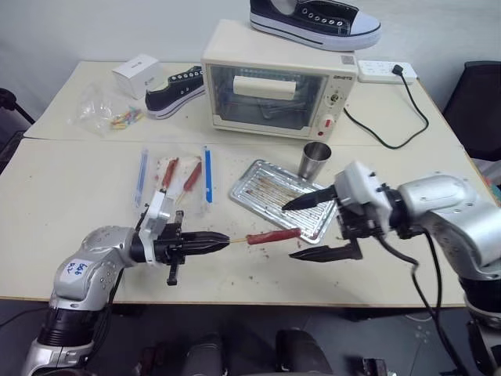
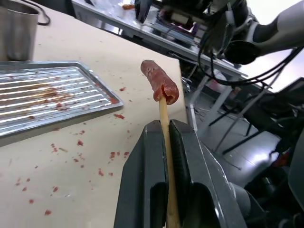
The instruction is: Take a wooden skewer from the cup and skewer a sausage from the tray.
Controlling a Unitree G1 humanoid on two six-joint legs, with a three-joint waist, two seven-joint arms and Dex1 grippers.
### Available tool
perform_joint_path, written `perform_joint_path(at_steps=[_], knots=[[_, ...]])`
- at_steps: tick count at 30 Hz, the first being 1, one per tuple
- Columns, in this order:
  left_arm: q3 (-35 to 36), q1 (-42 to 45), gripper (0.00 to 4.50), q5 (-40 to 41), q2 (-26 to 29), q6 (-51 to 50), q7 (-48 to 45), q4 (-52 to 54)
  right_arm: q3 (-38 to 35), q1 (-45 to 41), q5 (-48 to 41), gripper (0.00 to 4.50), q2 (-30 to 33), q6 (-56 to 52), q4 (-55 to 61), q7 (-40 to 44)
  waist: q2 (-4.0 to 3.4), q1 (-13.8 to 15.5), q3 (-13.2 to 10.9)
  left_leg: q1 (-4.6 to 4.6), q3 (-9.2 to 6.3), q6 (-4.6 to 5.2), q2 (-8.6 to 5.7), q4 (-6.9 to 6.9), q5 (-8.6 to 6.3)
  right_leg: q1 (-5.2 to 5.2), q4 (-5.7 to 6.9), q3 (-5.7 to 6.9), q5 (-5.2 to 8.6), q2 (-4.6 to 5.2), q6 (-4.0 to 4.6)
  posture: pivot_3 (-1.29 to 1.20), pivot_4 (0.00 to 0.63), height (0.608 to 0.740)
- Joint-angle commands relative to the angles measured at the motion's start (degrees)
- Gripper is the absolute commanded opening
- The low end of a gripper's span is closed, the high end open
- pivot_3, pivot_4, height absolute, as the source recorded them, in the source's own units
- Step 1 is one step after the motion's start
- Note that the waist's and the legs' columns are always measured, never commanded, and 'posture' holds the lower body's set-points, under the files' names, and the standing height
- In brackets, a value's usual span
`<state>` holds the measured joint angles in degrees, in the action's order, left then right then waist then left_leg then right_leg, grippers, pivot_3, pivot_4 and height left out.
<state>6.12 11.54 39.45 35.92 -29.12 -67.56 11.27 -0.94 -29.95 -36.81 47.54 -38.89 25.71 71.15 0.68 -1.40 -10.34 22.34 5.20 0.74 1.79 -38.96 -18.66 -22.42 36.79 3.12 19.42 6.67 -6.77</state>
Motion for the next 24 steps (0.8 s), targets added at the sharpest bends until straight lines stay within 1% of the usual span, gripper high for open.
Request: perform_joint_path(at_steps=[1, 3, 5, 7, 10, 12, 15, 17, 19, 22, 23, 24], knots=[[7.36, -3.06, 0.00, 2.89, -1.70, 1.98, 5.70, 3.80, -10.79, 5.58, -2.56, 4.48, -1.90, 4.54, 1.64, -4.57, 0.00, 0.05, 0.00, 0.00, -0.01, 0.00, 0.00, 0.00, -0.01, 0.01, -0.01, -0.03, 0.00, 0.01, 0.00, 0.00, 0.150, 0.740], [12.90, -3.96, 0.00, 3.42, -4.90, 4.30, 12.71, 4.22, -16.05, 10.62, -2.25, 4.48, -5.36, 7.53, 2.41, -9.60, 0.02, 0.15, 0.01, 0.00, -0.03, 0.00, 0.00, -0.01, -0.01, 0.04, -0.01, -0.09, 0.00, 0.02, 0.00, 0.00, 0.150, 0.740], [18.92, -3.74, 0.00, 5.30, -8.60, 5.79, 20.76, 4.11, -19.60, 15.68, -2.63, 4.48, -7.52, 8.75, 3.14, -12.32, 0.03, 0.48, 0.02, -0.02, -0.05, 0.00, -0.01, -0.02, 0.00, 0.07, 0.00, -0.13, 0.00, 0.02, -0.01, 0.00, 0.150, 0.740], [22.13, -4.30, 0.00, 4.77, -10.77, 7.29, 25.72, 4.18, -22.14, 19.43, -5.19, 4.48, -10.27, 10.67, 3.74, -12.99, 0.04, 0.89, 0.03, -0.03, -0.04, 0.00, -0.01, -0.03, -0.01, 0.07, 0.00, -0.16, -0.01, 0.02, -0.02, 0.00, 0.150, 0.740], [24.93, -4.64, 0.00, 3.65, -13.50, 8.94, 32.97, 4.04, -23.03, 24.98, -3.06, 4.48, -14.81, 16.92, 5.61, -15.70, 0.04, 1.13, 0.03, -0.12, 0.09, 0.00, -0.03, 0.02, -0.01, 0.06, 0.02, -0.12, -0.01, -0.08, -0.02, 0.00, 0.150, 0.740], [23.79, -4.80, 0.00, 0.85, -13.59, 9.59, 35.41, 3.51, -21.91, 27.43, -1.26, 4.48, -18.12, 20.44, 7.52, -18.48, 0.06, 1.28, 0.04, -0.13, 0.10, 0.00, -0.04, 0.04, -0.01, 0.05, 0.03, -0.11, -0.01, -0.10, -0.03, 0.00, 0.150, 0.740], [21.45, -3.33, 0.00, -1.55, -14.56, 10.12, 39.31, 2.76, -19.37, 29.96, 1.35, 4.48, -20.32, 24.59, 9.22, -19.79, 0.06, 1.31, 0.04, -0.13, 0.12, 0.00, -0.07, 0.02, -0.01, 0.05, 0.04, -0.11, -0.02, -0.12, -0.03, 0.00, 0.150, 0.740], [20.41, -2.64, 0.00, -2.70, -15.24, 10.61, 40.89, 2.18, -18.20, 31.01, 3.29, 4.48, -20.65, 27.65, 9.18, -19.74, 0.09, 1.50, 0.06, -0.13, 0.11, 0.00, -0.10, 0.01, -0.01, 0.06, 0.05, -0.10, -0.02, -0.11, -0.05, 0.00, 0.150, 0.740], [19.12, -2.51, 0.00, -3.10, -15.79, 10.57, 41.29, 1.72, -16.24, 32.99, 5.18, 4.48, -19.41, 30.79, 8.54, -16.97, 0.12, 1.43, 0.07, -0.13, 0.10, 0.00, -0.10, 0.00, -0.02, 0.06, 0.04, -0.10, -0.03, -0.12, -0.05, 0.00, 0.150, 0.740], [17.82, -2.63, 0.00, -3.05, -16.16, 10.89, 40.97, 1.89, -14.90, 34.25, 5.61, 4.48, -19.02, 33.29, 7.56, -15.92, 0.12, 1.35, 0.07, -0.13, 0.12, 0.00, -0.07, 0.03, -0.02, 0.06, 0.02, -0.09, -0.03, -0.15, -0.05, 0.00, 0.150, 0.740], [17.53, -2.64, 0.29, -3.32, -16.09, 11.09, 41.11, 2.07, -14.50, 34.10, 5.69, 4.50, -18.87, 33.73, 7.20, -15.97, 0.12, 1.33, 0.07, -0.13, 0.11, 0.00, -0.06, 0.03, -0.02, 0.06, 0.03, -0.09, -0.03, -0.15, -0.05, 0.00, 0.150, 0.740], [17.72, -2.59, 0.60, -1.90, -16.38, 10.16, 41.37, 2.44, -14.18, 33.98, 5.66, 4.50, -18.74, 33.92, 6.82, -16.04, 0.12, 1.25, 0.07, -0.15, 0.12, 0.00, -0.06, 0.02, -0.02, 0.06, 0.04, -0.09, -0.03, -0.15, -0.05, 0.00, 0.150, 0.740]])
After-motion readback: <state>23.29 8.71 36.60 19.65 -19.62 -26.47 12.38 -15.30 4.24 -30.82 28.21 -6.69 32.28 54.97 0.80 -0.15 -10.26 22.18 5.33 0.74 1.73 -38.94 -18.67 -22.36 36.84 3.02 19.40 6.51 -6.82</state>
